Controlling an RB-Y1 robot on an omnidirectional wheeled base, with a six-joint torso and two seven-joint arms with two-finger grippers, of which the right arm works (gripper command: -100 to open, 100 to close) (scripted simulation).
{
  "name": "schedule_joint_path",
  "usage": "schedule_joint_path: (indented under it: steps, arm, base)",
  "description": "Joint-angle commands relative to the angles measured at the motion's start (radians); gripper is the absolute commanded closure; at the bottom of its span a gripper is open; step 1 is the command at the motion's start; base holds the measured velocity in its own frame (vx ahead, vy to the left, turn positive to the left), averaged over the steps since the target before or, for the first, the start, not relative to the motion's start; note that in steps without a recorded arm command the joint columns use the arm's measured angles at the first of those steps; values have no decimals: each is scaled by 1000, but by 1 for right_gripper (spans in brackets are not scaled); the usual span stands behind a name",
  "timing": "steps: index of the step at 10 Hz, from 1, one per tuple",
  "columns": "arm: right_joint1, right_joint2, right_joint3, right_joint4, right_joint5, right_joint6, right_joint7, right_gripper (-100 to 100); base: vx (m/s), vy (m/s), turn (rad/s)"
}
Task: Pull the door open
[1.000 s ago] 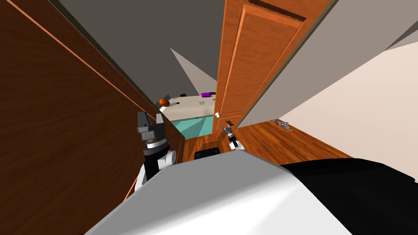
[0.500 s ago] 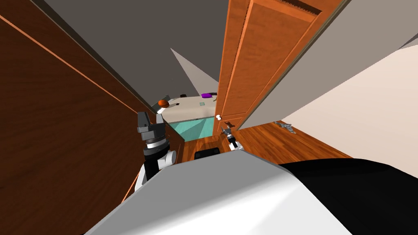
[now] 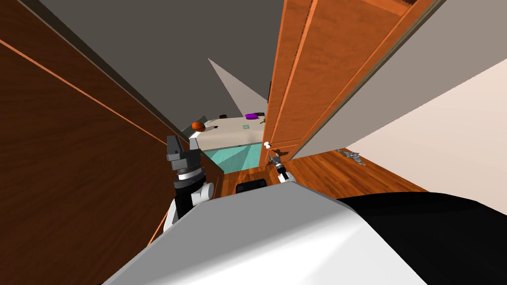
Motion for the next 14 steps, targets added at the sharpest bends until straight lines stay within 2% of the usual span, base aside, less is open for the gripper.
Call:
schedule_joint_path:
  steps: [1,2,4,5,7,8,9,10,14]
  arm:
    - [7,-16,-13,13,-10,-14,-5,-100]
    - [11,-28,-23,23,-18,-23,-10,-100]
    - [14,-35,-28,29,-22,-28,-12,-100]
    - [20,-54,-44,45,-35,-42,-19,-100]
    - [28,-77,-61,64,-49,-59,-26,-100]
    - [31,-84,-67,70,-54,-64,-29,-100]
    - [29,-79,-64,74,-51,-68,-24,-100]
    - [29,-79,-64,74,-51,-68,-24,100]
    - [29,-79,-64,74,-51,-68,-24,100]
  base:
    - [236,64,154]
    - [204,84,199]
    - [104,34,25]
    - [142,27,170]
    - [215,34,140]
    - [186,24,108]
    - [81,9,16]
    - [-7,-7,-31]
    - [-20,-5,3]
